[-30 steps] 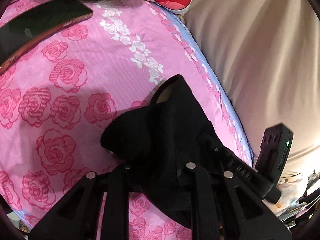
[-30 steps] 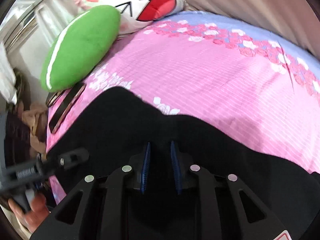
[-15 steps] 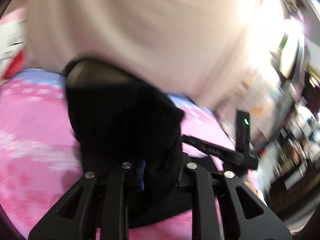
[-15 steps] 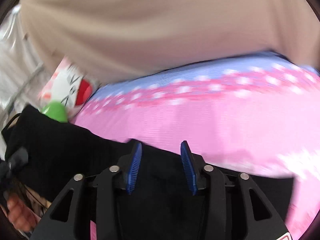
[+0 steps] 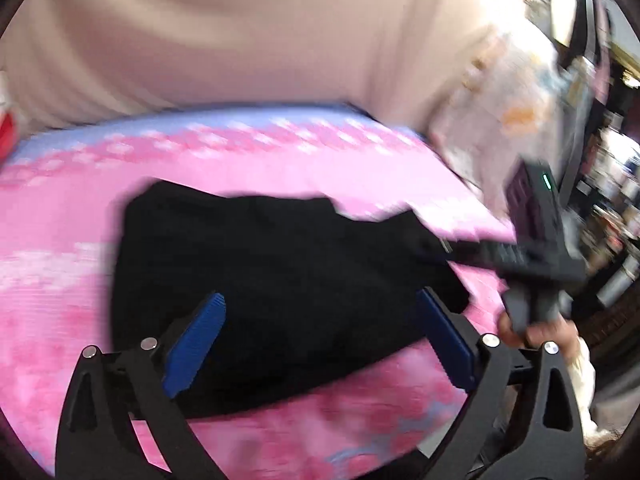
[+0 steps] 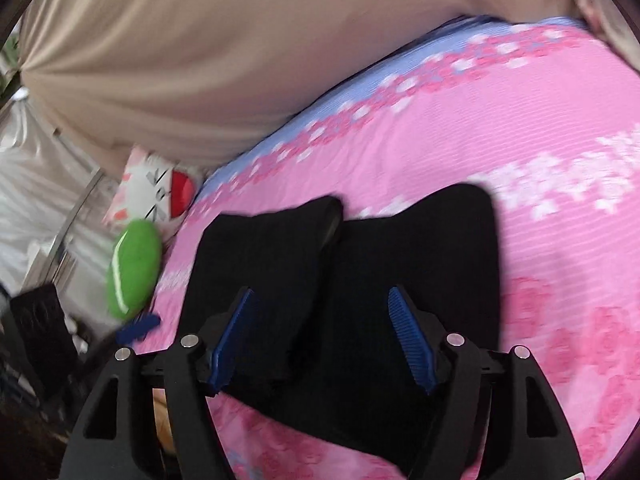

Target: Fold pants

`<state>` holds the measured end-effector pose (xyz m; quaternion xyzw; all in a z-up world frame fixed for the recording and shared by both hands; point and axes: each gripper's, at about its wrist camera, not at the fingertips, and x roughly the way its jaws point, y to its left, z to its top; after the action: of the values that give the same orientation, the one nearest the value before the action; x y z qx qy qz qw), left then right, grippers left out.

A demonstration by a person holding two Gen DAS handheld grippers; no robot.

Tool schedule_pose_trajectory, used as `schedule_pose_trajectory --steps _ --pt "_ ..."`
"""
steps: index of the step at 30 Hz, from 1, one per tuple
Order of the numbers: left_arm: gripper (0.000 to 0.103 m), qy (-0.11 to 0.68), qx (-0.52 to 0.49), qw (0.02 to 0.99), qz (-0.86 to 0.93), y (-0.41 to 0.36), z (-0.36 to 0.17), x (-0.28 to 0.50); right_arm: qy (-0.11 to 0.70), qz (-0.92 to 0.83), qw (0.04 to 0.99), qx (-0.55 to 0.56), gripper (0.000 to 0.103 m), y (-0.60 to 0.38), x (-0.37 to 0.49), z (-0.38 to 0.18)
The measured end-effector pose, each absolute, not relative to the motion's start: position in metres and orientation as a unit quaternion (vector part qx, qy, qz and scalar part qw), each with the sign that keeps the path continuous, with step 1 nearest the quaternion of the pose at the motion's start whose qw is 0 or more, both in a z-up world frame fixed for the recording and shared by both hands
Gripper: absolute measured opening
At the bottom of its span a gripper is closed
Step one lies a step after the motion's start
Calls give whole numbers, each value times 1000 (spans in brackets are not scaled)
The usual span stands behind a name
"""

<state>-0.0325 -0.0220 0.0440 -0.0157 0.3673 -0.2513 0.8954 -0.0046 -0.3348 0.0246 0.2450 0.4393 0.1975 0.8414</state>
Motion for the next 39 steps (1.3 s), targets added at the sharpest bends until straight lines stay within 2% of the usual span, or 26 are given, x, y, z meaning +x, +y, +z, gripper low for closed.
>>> schedule_pose_trajectory --steps 3,8,16,19,25,26,28,31,35,39 --pt "94 358 -33 915 -184 15 52 -25 459 204 843 194 72 -299 8 16" --pt "94 353 -75 927 -98 71 55 -15 468 220 842 150 72 -263 12 13" --pt "94 355 -112 925 -77 105 48 -11 464 272 817 208 70 -256 -4 15" --pt "95 357 -105 924 -86 105 44 -10 478 216 827 200 70 -277 -19 16" --pt "95 381 -119 911 -103 101 28 -1 506 269 772 276 73 -277 -18 -8" --pt "95 382 -122 910 -105 101 27 -1 505 271 771 278 70 -274 -13 -10" --pt "95 386 -128 907 -107 101 24 0 502 282 763 294 35 -268 -2 -14" --pt "95 386 -135 907 -98 106 27 1 499 285 770 276 31 -249 15 -7" --pt "95 368 -146 914 -93 110 40 -4 427 285 834 202 31 -247 0 70" --pt "96 364 -134 915 -107 95 43 -4 389 207 887 139 32 -290 -41 107"
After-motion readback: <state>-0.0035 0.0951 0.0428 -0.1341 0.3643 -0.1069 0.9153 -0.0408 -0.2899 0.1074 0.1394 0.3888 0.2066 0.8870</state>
